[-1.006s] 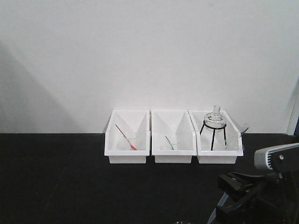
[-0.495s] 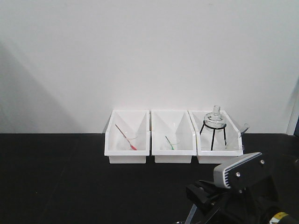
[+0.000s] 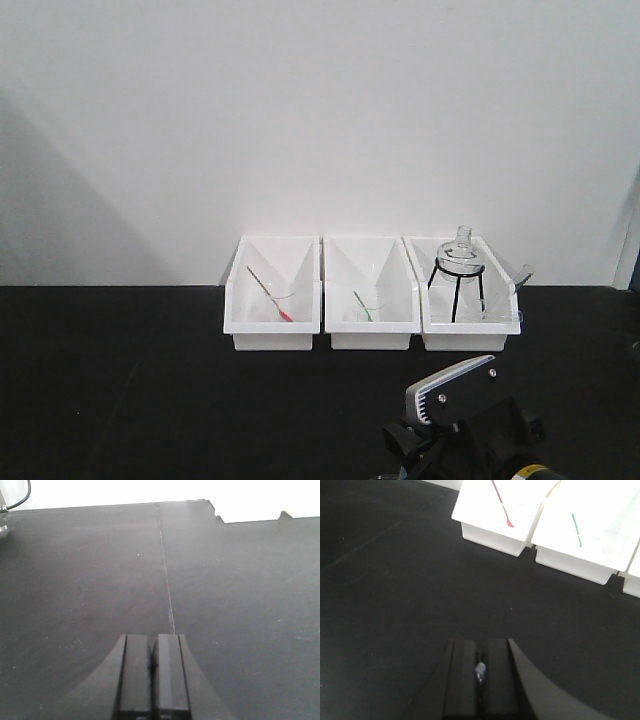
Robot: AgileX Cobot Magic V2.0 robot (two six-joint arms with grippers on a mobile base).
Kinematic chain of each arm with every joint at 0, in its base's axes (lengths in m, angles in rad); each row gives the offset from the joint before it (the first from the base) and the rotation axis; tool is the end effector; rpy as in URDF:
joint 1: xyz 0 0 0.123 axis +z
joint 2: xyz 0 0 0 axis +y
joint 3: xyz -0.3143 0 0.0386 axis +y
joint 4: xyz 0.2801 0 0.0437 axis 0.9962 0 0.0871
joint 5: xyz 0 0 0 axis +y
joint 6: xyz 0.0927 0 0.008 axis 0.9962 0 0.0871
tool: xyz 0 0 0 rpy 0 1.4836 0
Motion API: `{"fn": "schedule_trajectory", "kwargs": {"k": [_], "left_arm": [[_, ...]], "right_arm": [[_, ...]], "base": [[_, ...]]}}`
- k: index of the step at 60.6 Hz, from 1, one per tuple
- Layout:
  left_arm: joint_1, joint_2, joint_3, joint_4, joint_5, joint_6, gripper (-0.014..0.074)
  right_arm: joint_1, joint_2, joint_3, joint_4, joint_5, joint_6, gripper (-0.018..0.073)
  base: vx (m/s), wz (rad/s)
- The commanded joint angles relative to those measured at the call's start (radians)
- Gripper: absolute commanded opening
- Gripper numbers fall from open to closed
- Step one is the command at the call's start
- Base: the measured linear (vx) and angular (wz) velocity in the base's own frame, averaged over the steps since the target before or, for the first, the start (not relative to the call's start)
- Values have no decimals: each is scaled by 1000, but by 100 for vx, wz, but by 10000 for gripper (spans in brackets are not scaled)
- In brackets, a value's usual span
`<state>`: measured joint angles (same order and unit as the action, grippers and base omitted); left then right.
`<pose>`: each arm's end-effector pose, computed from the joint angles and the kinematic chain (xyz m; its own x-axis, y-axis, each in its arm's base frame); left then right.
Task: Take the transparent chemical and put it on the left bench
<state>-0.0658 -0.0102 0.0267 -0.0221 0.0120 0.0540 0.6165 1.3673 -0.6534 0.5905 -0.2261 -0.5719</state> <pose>0.0589 -0.0039 0.2028 0.0606 0.0280 -0.9978 0.0641 0.9974 0.0319 0.2500 0.1630 0.2490 -0.3492 -0.2393 -0.9060 -0.4791 0.8765 -0.0468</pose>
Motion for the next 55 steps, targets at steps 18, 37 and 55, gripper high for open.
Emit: {"fn": "schedule_trajectory", "kwargs": {"k": [18, 37, 55], "left_arm": [[-2, -19, 16, -1, -78, -8, -3], [-2, -19, 16, -1, -78, -8, -3], [-2, -19, 16, -1, -78, -8, -3]], "right_arm": [[-2, -21, -35, -5, -163, -1, 464], [-2, -67, -35, -3, -199, -34, 523], [-2, -297, -35, 130, -124, -221, 391]], "base": [[0, 0], [0, 0], [0, 0]]}}
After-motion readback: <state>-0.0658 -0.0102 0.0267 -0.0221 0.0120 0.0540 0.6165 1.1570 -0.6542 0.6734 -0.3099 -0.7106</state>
